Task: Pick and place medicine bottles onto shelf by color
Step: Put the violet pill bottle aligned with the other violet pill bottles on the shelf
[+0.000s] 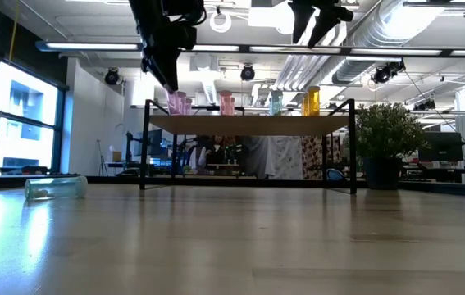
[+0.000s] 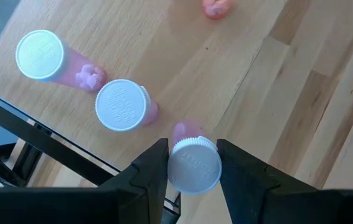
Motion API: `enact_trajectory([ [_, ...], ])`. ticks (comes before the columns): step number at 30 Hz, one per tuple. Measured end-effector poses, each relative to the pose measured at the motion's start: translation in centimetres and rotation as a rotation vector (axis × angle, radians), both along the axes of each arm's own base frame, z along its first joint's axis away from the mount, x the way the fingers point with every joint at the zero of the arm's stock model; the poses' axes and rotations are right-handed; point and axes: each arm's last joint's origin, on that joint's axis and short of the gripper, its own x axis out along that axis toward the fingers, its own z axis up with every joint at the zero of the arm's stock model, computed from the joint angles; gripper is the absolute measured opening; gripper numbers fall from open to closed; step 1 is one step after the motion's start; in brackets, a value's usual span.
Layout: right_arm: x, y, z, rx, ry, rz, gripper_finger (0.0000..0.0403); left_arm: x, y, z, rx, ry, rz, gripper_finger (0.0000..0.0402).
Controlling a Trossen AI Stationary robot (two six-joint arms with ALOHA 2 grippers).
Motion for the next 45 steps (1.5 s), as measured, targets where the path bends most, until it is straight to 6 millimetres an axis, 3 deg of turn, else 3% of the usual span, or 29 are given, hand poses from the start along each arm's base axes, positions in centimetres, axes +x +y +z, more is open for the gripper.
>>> enact_trajectory([
  [45,0.01,0.02,0.00,0.000,0.000,0.000,0.0213,0.51,0.40,-0.86,-0.007,0.029,0.001,0.0123],
])
